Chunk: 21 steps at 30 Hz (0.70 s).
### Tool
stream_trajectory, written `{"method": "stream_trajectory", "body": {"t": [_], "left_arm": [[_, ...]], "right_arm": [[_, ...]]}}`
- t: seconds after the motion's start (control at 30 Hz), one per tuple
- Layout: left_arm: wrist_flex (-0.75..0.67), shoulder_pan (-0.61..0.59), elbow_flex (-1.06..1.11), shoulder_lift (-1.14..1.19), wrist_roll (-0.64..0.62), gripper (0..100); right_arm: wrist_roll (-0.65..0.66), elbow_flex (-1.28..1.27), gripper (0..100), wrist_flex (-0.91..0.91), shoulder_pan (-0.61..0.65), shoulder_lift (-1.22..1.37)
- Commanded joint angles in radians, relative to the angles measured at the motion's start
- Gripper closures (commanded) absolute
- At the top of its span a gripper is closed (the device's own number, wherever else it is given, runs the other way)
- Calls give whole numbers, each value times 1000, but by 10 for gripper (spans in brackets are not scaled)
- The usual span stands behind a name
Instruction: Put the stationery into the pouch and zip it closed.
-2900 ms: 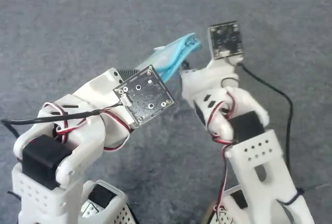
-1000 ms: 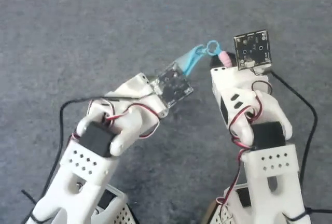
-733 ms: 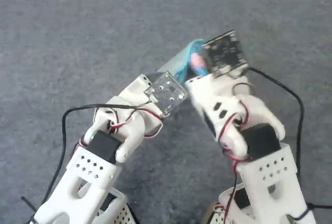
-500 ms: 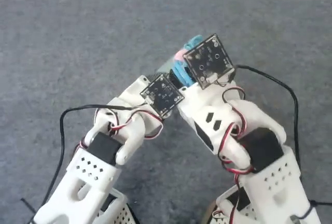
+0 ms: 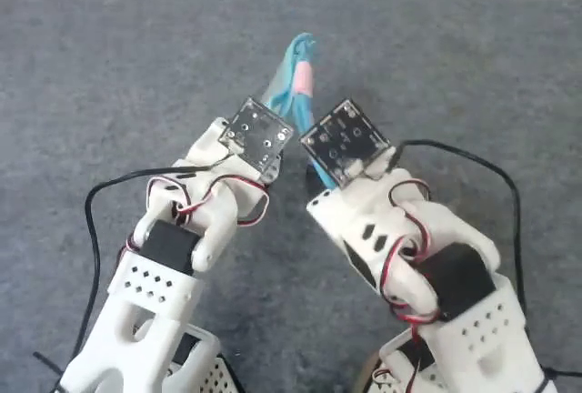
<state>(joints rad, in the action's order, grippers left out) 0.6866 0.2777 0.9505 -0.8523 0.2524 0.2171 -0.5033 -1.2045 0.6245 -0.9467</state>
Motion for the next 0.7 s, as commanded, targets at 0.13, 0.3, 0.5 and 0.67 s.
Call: {"method": "stream_trajectory", "body": {"t": [0.13,0.3,0.5,0.67], "left_arm": [[51,-25,-39,32,-20,991],[87,-89,-122,32,-49,991],[152,-140,-274,41,-54,991],[164,-146,-317,41,-80,991]], "right_arm": [[18,-94,992,114,-68,-19],[21,-175,989,114,-53,-30],[104,-276,991,93,18,-33],[112,-328,990,41,85,-176]]}}
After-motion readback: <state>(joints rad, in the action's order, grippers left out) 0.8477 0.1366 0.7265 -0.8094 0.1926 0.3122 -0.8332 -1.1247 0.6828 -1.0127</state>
